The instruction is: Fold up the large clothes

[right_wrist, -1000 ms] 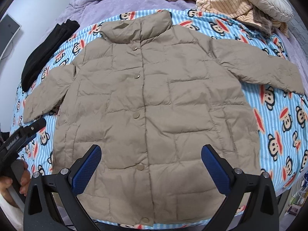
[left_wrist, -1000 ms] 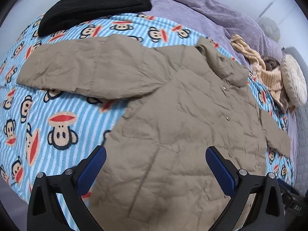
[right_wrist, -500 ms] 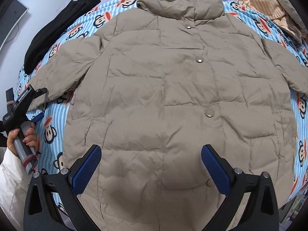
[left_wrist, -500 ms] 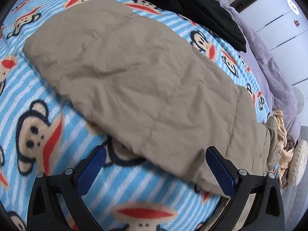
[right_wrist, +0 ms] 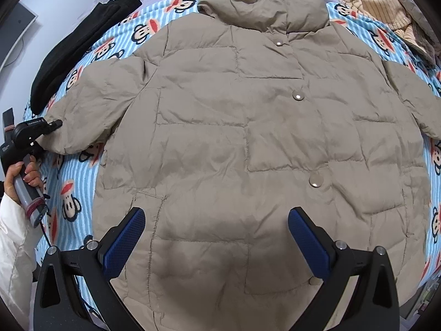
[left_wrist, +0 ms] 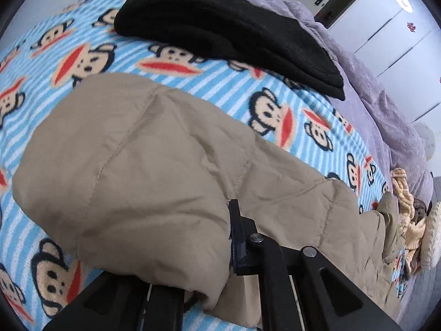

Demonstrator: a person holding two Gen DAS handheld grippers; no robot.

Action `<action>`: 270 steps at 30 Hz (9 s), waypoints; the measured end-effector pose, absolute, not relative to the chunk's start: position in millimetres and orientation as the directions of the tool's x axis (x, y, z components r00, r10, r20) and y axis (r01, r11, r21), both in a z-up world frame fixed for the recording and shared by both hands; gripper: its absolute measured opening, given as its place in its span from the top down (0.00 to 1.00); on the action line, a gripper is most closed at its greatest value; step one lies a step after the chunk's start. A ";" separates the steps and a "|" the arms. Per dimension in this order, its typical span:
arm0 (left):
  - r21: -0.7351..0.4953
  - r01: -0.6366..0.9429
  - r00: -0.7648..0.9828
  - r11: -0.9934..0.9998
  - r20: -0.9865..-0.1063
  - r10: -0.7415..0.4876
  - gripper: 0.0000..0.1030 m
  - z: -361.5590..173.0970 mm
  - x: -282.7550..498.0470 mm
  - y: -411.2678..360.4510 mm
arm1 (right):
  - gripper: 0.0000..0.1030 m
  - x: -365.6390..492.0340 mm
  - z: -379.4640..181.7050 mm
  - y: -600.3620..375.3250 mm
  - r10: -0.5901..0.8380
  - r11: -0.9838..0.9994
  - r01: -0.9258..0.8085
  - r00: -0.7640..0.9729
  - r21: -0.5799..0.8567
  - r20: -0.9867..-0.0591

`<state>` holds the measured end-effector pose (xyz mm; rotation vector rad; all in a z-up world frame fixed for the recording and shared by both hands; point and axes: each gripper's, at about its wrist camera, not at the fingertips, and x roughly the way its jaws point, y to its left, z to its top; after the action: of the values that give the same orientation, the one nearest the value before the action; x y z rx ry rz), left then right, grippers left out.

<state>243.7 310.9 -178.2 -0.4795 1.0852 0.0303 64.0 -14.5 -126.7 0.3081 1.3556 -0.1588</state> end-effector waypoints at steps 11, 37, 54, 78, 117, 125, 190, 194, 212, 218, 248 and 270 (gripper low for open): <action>-0.289 0.264 0.650 0.920 -0.651 -0.391 0.89 -37.5 181.2 159.9 | 0.00 50.5 -111.4 -78.1 0.068 0.941 0.304 0.259 0.148 -0.964; -0.072 0.512 0.462 0.856 -0.817 -0.345 0.12 -141.5 101.5 -34.5 | 0.00 74.0 -132.2 -203.1 0.013 0.916 0.366 0.380 0.163 -0.925; -0.063 0.048 0.469 0.997 -0.880 -0.078 0.12 -197.6 138.5 119.6 | 0.00 180.2 -138.7 -10.4 -0.099 0.947 -0.215 0.515 -0.240 -0.851; -0.246 0.052 0.393 0.968 -0.886 -0.247 0.11 -190.8 204.5 137.5 | 0.80 118.6 -191.9 -259.8 0.217 0.672 0.546 0.501 0.500 -0.838; -0.030 0.096 0.435 0.995 -0.898 -0.069 0.38 -193.3 147.5 122.0 | 0.72 99.0 -169.5 -204.1 0.013 0.918 0.360 0.394 0.167 -0.919; -0.015 0.148 0.423 0.989 -0.903 -0.077 0.38 -156.6 127.3 93.9 | 0.61 40.8 -153.1 -259.6 0.105 0.801 0.494 0.441 0.338 -0.891; -0.096 0.275 0.373 0.957 -0.907 -0.198 0.00 -128.6 84.1 -148.7 | 0.90 29.8 -60.0 -499.8 0.209 0.549 0.379 0.801 0.745 -0.561; -0.079 0.265 0.391 0.961 -0.902 -0.181 0.00 -128.6 86.6 -128.0 | 0.90 75.0 -47.4 -417.4 0.234 0.749 0.280 0.737 0.600 -0.635; -0.088 0.256 0.393 0.963 -0.900 -0.187 0.00 -144.8 109.1 -65.4 | 0.77 116.3 -161.7 -259.8 0.203 0.929 0.210 0.401 0.306 -0.893; -0.114 0.260 0.392 0.959 -0.895 -0.212 0.00 -146.5 124.3 -64.7 | 0.32 83.5 -133.0 -312.6 0.258 0.808 0.336 0.536 0.484 -0.804; -0.750 0.158 0.193 0.642 -0.615 -0.765 0.00 -157.1 158.4 -1.3 | 0.88 127.3 -154.6 -144.3 0.282 0.959 -0.084 0.350 0.270 -0.893; -0.581 0.196 0.228 0.790 -0.757 -0.613 0.87 -165.3 160.5 -28.2 | 0.48 9.9 -159.0 -354.6 0.309 0.662 0.504 0.491 0.555 -0.814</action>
<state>160.5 -28.2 -165.3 -0.4042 1.2221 -0.5776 9.9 -354.6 -159.0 0.8838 1.0882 -0.1396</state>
